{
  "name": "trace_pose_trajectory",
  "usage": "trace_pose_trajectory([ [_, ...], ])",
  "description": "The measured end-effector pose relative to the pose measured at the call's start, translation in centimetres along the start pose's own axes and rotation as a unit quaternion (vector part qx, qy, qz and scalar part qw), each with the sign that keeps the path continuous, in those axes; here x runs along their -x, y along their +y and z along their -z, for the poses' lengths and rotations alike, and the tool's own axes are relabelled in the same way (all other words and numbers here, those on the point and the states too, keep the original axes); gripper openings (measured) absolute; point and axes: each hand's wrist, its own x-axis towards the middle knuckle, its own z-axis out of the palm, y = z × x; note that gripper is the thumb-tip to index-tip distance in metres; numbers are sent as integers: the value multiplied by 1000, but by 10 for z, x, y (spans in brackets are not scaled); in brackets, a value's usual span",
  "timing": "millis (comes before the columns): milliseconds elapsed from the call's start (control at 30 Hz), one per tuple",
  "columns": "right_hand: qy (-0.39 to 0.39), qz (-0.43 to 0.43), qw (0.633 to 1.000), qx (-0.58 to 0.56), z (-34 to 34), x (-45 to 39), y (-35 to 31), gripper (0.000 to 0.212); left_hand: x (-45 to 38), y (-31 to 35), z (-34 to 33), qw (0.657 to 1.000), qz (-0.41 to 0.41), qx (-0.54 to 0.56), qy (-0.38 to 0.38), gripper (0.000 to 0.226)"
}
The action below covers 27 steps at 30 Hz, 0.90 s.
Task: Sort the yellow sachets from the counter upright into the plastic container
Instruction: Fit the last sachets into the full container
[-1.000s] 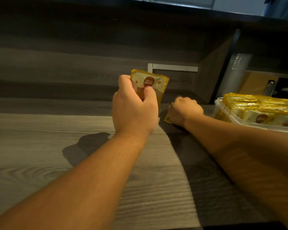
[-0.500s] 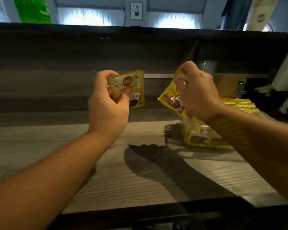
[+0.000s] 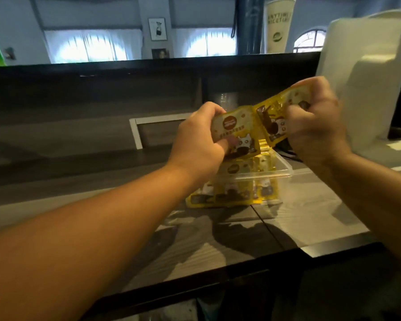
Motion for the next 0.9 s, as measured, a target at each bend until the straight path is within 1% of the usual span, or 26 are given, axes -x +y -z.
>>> trace_pose_trajectory([
  [133,-2,7,1000,3,17,4,10,25,-9,8,-25,999,0,-43,-24,29],
  [200,2,8,1000,1,22,6,14,26,-13,13,-28,999,-5,-37,-23,25],
  [267,10,10,1000,4,25,8,16,26,-16,17,-29,999,-19,-21,-17,27],
  [367,16,6,1000,-3,29,9,19,26,-14,18,-30,999,-18,-31,-35,27],
  [467,19,2,1000,-2,30,9,21,26,-11,16,-30,999,-22,-30,-37,26],
  [533,16,0,1000,-9,29,9,23,26,-10,15,-32,996,-20,-53,-68,26],
  [600,-3,7,1000,-1,27,11,26,26,-10,12,-35,987,-5,-111,-116,26],
  [633,-13,18,1000,13,26,12,27,25,-11,10,-36,983,3,-133,-127,26],
  [767,-28,51,996,63,23,14,29,24,-19,7,-41,981,7,-142,-128,23],
  [900,-37,69,991,111,22,16,33,25,-26,12,-46,955,14,-171,-241,21],
])
